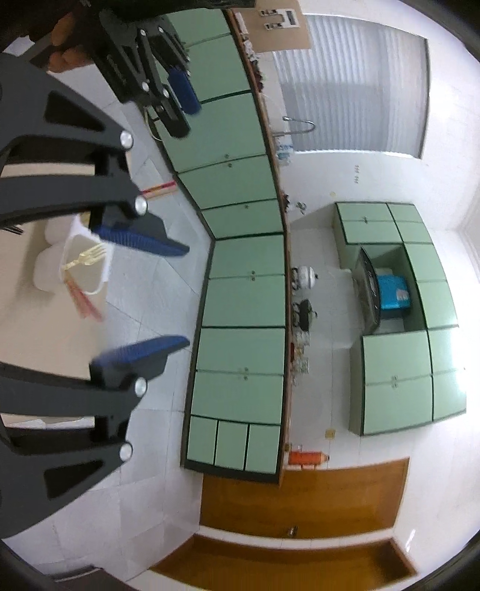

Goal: Organize utensils
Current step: 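Return both grippers to the mat and close the right on a black chopstick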

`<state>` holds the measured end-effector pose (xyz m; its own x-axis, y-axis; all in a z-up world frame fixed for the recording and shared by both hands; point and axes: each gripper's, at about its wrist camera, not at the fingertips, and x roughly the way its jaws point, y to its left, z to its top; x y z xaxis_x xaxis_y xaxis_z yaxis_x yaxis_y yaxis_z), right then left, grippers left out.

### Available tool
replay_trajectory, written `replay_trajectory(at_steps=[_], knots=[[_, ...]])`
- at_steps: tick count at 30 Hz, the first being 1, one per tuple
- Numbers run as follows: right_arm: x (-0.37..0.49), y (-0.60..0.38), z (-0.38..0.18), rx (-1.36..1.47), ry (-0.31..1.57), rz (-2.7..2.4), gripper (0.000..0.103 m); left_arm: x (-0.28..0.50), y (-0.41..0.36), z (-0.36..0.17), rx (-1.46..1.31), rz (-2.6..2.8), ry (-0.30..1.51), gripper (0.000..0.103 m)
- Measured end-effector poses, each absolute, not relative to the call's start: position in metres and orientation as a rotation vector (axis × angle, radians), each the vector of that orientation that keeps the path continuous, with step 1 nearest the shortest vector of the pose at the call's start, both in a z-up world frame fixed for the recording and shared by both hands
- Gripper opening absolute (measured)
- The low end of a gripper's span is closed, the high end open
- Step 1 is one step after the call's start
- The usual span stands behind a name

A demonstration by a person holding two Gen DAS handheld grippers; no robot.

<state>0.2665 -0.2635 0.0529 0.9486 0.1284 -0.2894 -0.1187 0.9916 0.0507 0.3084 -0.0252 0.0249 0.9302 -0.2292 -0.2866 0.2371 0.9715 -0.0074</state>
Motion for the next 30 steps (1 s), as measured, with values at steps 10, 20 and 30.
replay_trajectory(at_steps=[10, 20, 30], knots=[[0.149, -0.252, -0.053, 0.079, 0.400, 0.073, 0.057, 0.194, -0.002, -0.078, -0.025, -0.226, 0.461, 0.058], [0.091, -0.205, -0.147, 0.059, 0.579, 0.113, 0.053, 0.137, 0.006, -0.157, -0.019, -0.198, 0.572, 0.058], [0.073, -0.168, -0.174, 0.006, 0.643, 0.144, 0.041, 0.120, 0.010, -0.183, 0.015, -0.174, 0.635, 0.057]])
